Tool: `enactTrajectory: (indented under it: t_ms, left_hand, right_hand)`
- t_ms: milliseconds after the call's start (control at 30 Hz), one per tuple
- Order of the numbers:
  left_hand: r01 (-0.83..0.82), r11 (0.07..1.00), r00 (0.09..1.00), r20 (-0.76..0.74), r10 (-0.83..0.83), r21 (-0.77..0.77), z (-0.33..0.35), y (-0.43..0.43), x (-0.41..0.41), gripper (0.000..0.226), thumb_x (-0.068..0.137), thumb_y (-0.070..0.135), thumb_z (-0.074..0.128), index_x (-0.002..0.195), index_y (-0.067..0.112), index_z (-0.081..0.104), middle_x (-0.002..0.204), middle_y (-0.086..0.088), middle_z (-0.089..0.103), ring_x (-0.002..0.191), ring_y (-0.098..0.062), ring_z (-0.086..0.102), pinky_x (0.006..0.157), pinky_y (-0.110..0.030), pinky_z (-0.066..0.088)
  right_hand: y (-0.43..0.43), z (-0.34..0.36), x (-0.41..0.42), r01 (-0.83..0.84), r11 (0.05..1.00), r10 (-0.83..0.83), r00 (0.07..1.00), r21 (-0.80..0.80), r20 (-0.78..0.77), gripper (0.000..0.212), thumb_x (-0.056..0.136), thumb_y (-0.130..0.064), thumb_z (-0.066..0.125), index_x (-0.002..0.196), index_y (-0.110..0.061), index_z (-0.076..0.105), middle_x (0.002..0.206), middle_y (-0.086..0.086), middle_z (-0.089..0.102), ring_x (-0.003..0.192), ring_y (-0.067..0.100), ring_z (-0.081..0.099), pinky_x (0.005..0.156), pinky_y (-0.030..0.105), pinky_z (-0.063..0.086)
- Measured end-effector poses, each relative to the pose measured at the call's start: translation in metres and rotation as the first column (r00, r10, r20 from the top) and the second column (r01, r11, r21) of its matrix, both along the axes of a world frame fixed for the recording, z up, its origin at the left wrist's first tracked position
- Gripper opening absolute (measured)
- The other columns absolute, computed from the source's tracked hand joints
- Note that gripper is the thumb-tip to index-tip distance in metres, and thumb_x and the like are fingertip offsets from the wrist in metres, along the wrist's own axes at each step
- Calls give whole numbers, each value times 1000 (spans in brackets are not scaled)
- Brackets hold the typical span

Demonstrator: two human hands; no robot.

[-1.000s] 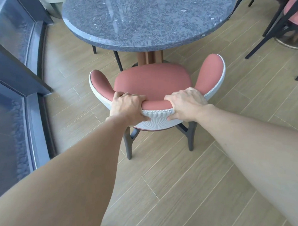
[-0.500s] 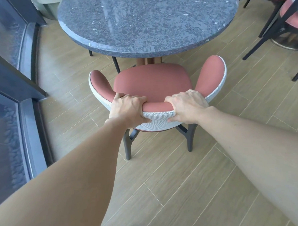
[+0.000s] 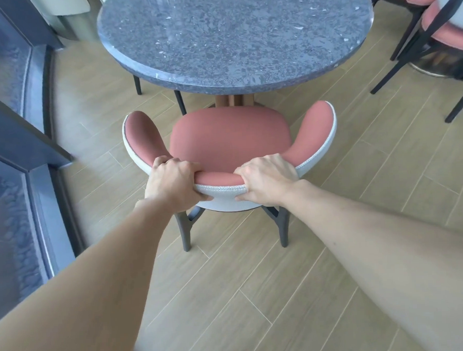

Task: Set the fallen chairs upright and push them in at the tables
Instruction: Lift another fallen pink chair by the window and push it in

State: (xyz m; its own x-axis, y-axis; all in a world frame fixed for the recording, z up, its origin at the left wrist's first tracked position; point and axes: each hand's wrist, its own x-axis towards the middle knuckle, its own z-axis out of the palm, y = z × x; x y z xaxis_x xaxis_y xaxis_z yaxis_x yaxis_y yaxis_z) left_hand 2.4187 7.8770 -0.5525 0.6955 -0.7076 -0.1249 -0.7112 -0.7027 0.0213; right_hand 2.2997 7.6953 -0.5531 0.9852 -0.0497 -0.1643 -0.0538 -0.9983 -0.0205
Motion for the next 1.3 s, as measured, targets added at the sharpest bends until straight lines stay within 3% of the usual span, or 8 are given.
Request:
enactTrajectory:
  t_ms: [233, 367, 533, 633, 700, 833, 1033, 1300]
  left_hand:
    - [26, 999, 1000, -9, -26, 28, 5, 35, 14, 41, 73, 52, 86, 105, 30, 73, 93, 1, 74, 102, -29, 65, 107, -39, 35]
    - [77, 997, 997, 10, -77, 23, 6, 32, 14, 50, 74, 56, 85, 116, 34, 69, 107, 7, 73, 109, -27, 63, 109, -40, 34]
    - [127, 982, 991, 21, -131, 139, 12, 24, 3, 57, 81, 64, 78, 131, 42, 62, 118, 13, 68, 118, -27, 60, 107, -45, 38]
    - [134, 984, 991, -24, -132, 120, 14, 7, -31, 54, 82, 65, 75, 129, 41, 62, 118, 15, 65, 119, -25, 59, 106, -45, 37]
    - [160, 983, 987, -38, -157, 90, 12, -12, -62, 50, 84, 63, 73, 125, 39, 61, 115, 15, 63, 117, -22, 60, 104, -44, 38]
    - [169, 986, 985, -23, -168, 6, 5, -57, -127, 38, 87, 59, 70, 113, 33, 61, 107, 13, 61, 106, -20, 66, 97, -38, 44]
    - [95, 993, 996, 9, -94, -67, 1, -133, -210, 36, 89, 61, 70, 111, 33, 61, 105, 13, 64, 101, -19, 67, 88, -34, 45]
    - [81, 994, 996, -27, -84, -71, 5, -196, -273, 29, 90, 55, 68, 105, 31, 60, 100, 12, 60, 102, -18, 66, 86, -35, 48]
  right_hand:
    - [41, -3, 13, 0, 1000, -1, 999, 24, 43, 39, 91, -61, 69, 88, -31, 45, 112, -1, 74, 106, 30, 71, 73, 36, 36]
    - [39, -7, 12, 13, 999, -16, 996, 31, 89, 41, 90, -62, 70, 87, -30, 44, 108, -2, 73, 103, 30, 72, 72, 35, 34]
    - [33, -8, 4, 20, 1000, -21, 996, 10, 89, 40, 88, -61, 73, 84, -31, 47, 105, 1, 74, 102, 32, 72, 72, 34, 34]
    - [8, -5, -26, 2, 1000, -2, 999, -3, 49, 35, 87, -60, 74, 89, -32, 53, 104, 3, 74, 101, 34, 72, 72, 36, 33]
    - [-17, -3, -52, -17, 999, 19, 999, -40, 42, 37, 88, -60, 73, 104, -28, 63, 105, 4, 74, 102, 36, 72, 74, 38, 37]
    - [-73, 5, -105, -70, 993, 67, 997, -92, -33, 50, 90, -61, 69, 129, -30, 63, 115, 4, 75, 107, 37, 70, 89, 42, 49]
    - [-157, 16, -165, -162, 978, 161, 987, -134, -18, 46, 90, -60, 70, 126, -32, 69, 106, 7, 76, 104, 36, 72, 85, 38, 48]
    - [-220, 20, -229, -210, 968, 209, 978, -135, -19, 40, 90, -59, 69, 121, -34, 71, 98, 7, 77, 97, 36, 74, 72, 36, 36]
